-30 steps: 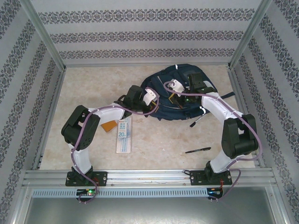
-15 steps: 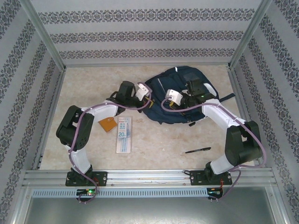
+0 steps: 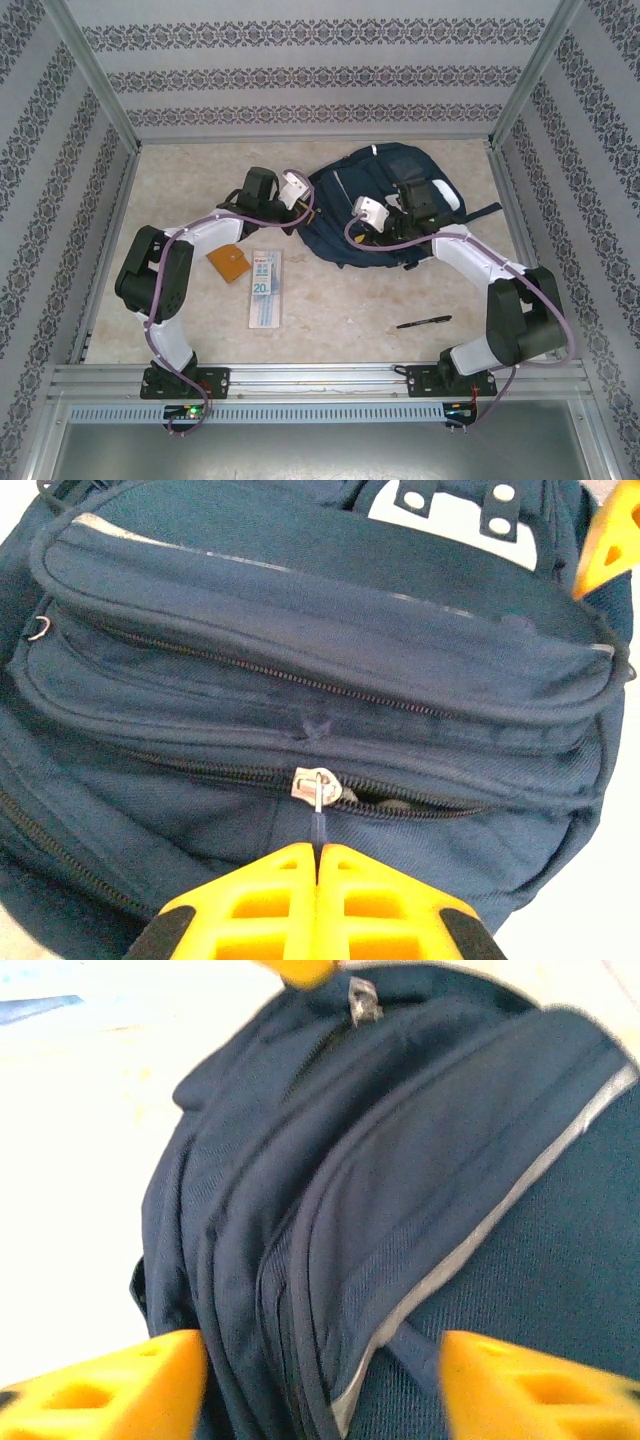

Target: Pack books, pencil case, and school supplies into a backpack

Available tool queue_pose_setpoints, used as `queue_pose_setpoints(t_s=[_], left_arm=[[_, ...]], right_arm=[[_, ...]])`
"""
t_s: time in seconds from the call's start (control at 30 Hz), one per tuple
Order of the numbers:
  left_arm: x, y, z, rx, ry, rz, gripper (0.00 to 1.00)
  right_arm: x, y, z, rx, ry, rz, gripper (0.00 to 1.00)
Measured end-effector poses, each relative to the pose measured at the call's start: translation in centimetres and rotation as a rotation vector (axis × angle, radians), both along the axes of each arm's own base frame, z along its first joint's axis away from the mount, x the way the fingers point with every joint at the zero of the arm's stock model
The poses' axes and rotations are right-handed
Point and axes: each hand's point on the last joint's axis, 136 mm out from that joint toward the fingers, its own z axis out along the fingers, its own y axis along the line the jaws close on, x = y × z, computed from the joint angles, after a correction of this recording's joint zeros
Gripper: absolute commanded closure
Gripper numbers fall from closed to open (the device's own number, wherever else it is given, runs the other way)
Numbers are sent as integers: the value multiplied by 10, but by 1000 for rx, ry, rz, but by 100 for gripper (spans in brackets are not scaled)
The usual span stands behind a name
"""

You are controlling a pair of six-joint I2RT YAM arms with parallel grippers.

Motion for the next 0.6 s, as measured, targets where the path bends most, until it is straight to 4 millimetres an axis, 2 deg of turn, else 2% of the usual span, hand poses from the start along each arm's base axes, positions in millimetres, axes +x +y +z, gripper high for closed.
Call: queue_pose_setpoints(t_s=[0.07, 0.23, 0.3, 0.4, 0.47, 0.6], left_arm=[[-5, -6, 0, -17, 12, -3, 100], [-24, -22, 3, -73, 54, -17, 100], [-29, -27, 6, -95, 64, -21, 100], [-32, -30, 9, -119, 72, -14, 100], [-32, -30, 8, -121, 75, -6, 100], [-29, -27, 6, -105, 63, 14, 100]], right_arm=[[-1, 12, 10, 41, -11, 0, 22], [-6, 39, 26, 99, -24, 2, 15], [-5, 45, 24, 91, -26, -14, 9], [2, 51, 8, 45, -23, -29, 12], [4, 50, -8, -6, -13, -41, 22], [7, 41, -32, -128, -36, -45, 76]])
